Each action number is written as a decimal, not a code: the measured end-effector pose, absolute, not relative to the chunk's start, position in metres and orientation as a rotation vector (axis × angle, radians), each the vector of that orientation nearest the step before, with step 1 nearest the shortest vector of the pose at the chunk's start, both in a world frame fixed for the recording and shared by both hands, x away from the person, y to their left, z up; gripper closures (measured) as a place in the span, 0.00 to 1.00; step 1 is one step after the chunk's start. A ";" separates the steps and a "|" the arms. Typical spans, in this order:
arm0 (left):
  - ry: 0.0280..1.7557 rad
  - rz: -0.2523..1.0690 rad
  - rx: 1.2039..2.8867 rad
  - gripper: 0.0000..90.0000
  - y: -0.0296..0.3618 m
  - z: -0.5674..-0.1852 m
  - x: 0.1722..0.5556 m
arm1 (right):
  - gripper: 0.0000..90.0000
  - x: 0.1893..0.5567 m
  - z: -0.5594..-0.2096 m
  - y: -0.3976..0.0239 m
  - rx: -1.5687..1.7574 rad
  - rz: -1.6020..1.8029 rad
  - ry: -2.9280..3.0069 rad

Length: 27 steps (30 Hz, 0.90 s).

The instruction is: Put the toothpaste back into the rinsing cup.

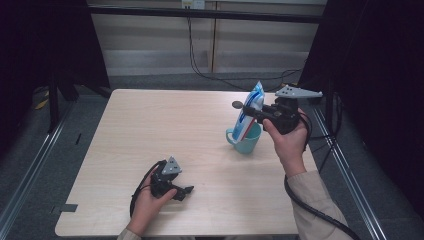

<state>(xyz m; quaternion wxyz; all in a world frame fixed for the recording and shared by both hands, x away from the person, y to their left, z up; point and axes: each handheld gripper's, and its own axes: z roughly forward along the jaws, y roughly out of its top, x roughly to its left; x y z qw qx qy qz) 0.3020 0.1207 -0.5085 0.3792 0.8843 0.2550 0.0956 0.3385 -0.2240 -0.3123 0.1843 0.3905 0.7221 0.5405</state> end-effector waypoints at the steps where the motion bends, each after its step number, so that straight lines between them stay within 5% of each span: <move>1: 0.651 0.244 2.259 0.14 0.121 -0.509 0.302 | 0.81 0.339 -0.312 -0.225 1.106 1.524 2.031; 27: 0.655 0.242 2.256 0.14 0.120 -0.509 0.302 | 0.81 0.364 -0.303 -0.228 1.130 1.442 1.987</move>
